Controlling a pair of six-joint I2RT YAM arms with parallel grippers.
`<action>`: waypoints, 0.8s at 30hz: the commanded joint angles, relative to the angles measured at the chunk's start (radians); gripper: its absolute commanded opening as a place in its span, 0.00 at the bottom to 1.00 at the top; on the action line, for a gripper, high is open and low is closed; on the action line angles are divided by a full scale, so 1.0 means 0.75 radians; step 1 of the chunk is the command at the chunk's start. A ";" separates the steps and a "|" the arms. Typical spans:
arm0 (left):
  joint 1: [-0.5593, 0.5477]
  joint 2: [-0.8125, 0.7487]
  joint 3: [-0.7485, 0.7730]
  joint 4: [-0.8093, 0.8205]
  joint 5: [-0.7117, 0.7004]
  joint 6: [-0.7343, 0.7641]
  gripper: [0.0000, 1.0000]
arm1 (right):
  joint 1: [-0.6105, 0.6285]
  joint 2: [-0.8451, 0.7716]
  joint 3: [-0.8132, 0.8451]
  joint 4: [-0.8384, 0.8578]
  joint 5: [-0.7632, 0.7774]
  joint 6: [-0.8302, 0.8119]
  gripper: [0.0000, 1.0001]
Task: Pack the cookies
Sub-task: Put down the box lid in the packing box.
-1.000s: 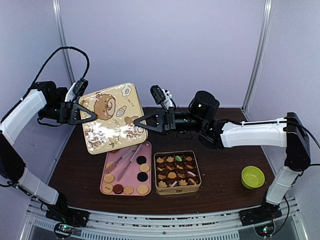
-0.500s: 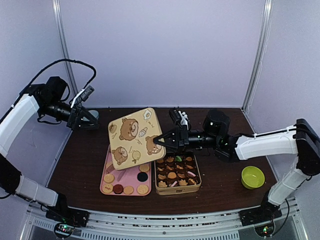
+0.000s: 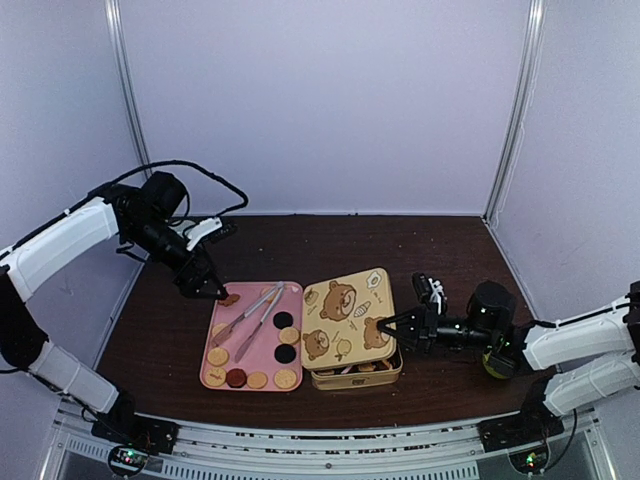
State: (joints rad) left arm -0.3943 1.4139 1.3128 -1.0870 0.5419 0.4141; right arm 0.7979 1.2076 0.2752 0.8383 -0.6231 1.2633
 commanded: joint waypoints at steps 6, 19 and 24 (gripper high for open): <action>-0.245 0.214 -0.010 0.164 -0.198 0.096 0.98 | -0.059 0.032 -0.129 0.226 0.062 0.048 0.00; -0.445 0.507 0.123 0.239 -0.249 0.104 0.98 | -0.067 0.017 -0.135 0.013 0.046 -0.009 0.35; -0.475 0.555 0.138 0.280 -0.241 0.083 0.98 | -0.068 -0.110 -0.098 -0.311 0.071 -0.110 0.45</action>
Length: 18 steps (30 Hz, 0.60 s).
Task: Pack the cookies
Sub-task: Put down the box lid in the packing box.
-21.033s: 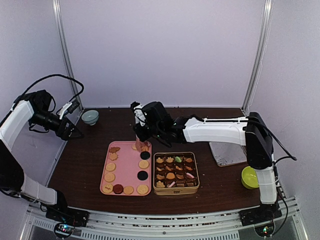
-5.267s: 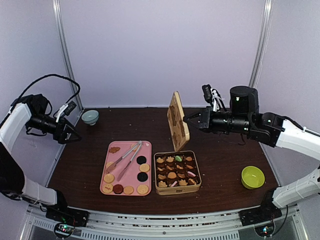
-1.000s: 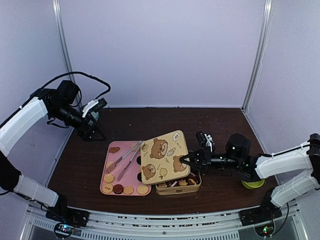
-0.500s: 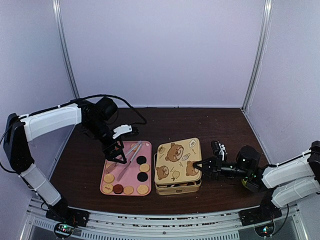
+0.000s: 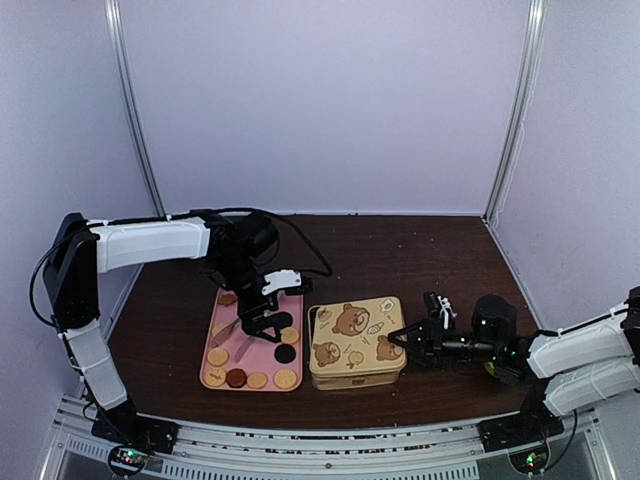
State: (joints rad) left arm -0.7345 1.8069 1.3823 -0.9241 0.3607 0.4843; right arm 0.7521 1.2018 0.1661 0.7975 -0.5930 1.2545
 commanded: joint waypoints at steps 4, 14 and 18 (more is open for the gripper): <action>-0.047 0.066 0.047 0.082 0.006 -0.026 0.98 | -0.007 -0.225 0.141 -0.645 0.078 -0.222 0.49; -0.074 0.094 0.079 0.070 0.075 -0.039 0.94 | -0.005 -0.221 0.354 -1.299 0.195 -0.506 0.60; -0.074 0.094 0.080 0.060 0.093 -0.033 0.94 | 0.010 -0.137 0.417 -1.417 0.245 -0.575 0.61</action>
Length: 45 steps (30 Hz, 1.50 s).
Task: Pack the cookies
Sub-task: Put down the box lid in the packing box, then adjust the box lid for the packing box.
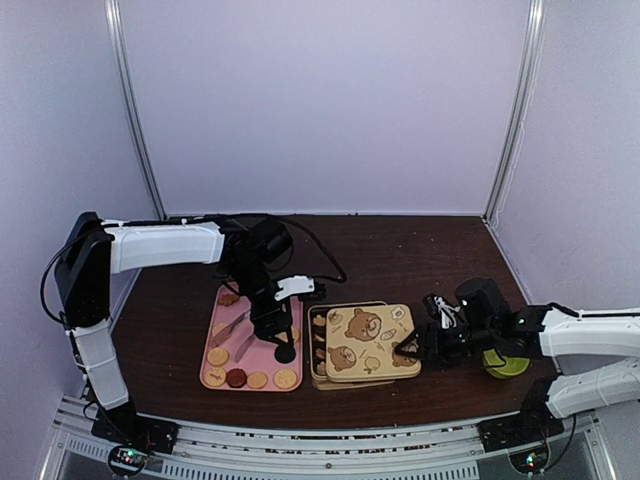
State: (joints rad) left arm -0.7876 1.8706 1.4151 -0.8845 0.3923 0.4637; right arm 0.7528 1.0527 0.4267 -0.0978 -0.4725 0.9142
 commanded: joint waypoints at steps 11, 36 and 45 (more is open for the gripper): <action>-0.003 0.009 0.020 0.001 0.109 0.017 0.94 | 0.106 0.218 0.327 -0.394 0.208 -0.178 0.60; -0.003 0.090 0.028 0.037 0.133 0.027 0.93 | 0.197 0.470 0.657 -0.558 0.307 -0.273 0.59; -0.003 0.135 0.118 0.049 0.160 -0.034 0.92 | 0.185 0.497 0.678 -0.639 0.383 -0.334 0.56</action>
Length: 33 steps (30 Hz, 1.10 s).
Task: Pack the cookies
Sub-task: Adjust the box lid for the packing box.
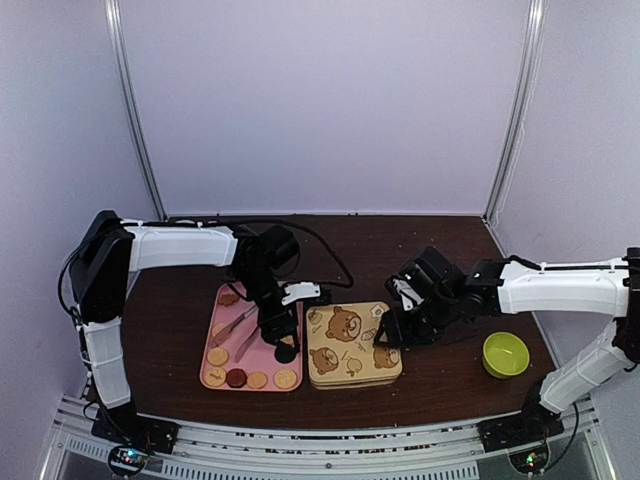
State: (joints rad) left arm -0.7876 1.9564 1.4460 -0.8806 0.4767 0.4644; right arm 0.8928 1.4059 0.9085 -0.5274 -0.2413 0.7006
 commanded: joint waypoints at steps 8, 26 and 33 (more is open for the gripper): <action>0.013 0.024 0.107 0.022 0.085 -0.067 0.92 | 0.084 -0.203 0.002 -0.135 0.275 -0.160 0.59; 0.089 0.006 0.122 -0.048 0.130 -0.065 0.91 | 0.729 0.085 0.045 -0.078 0.638 -0.151 0.26; 0.096 -0.012 0.121 -0.082 0.138 -0.054 0.91 | 0.710 0.274 0.151 -0.078 0.678 -0.254 0.24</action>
State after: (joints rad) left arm -0.7254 1.9587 1.5154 -0.9176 0.5526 0.4168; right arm 1.4357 1.5696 0.9661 -0.6014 0.2115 0.5632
